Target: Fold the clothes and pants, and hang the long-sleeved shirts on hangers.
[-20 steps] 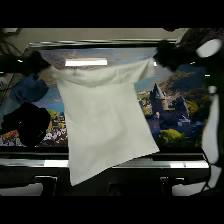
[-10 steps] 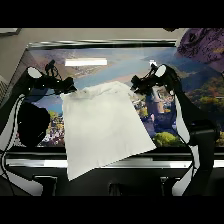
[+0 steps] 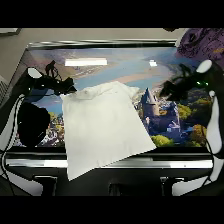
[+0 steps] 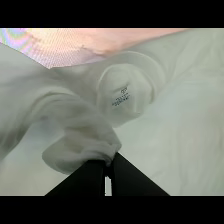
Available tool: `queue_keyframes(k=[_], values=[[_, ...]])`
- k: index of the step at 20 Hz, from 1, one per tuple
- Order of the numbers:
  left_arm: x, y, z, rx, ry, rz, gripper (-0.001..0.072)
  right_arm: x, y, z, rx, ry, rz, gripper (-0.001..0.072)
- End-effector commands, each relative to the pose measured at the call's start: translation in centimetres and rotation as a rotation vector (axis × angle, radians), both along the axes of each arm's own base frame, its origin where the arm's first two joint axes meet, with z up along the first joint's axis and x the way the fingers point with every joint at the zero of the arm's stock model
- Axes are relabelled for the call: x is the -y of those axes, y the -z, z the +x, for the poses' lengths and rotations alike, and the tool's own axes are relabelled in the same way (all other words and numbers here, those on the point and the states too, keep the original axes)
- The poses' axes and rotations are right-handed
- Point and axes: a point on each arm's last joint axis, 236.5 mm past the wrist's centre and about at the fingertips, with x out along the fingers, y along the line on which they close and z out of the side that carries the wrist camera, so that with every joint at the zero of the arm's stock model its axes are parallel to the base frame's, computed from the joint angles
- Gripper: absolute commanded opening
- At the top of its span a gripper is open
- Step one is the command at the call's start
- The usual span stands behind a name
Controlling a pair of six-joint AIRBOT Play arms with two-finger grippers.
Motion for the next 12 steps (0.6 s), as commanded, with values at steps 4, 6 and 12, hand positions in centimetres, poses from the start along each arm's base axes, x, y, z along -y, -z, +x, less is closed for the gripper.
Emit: queue_keyframes(k=[4, 6, 12], values=[[0.1, 0.0, -0.5, -0.015, 0.011, -0.001, 0.0017, 0.2, 7.6, -16.9, -0.274, 0.052, 0.164, 0.0479], [0.1, 0.0, -0.6, -0.021, 0.015, -0.002, 0.0017, -1.9, 9.2, -19.3, -0.3, 0.055, 0.221, 0.048], [0.1, 0.1, -0.8, -0.027, 0.019, -0.002, 0.0017, -3.4, 10.7, -20.1, -0.302, 0.106, 0.272, 0.0483]])
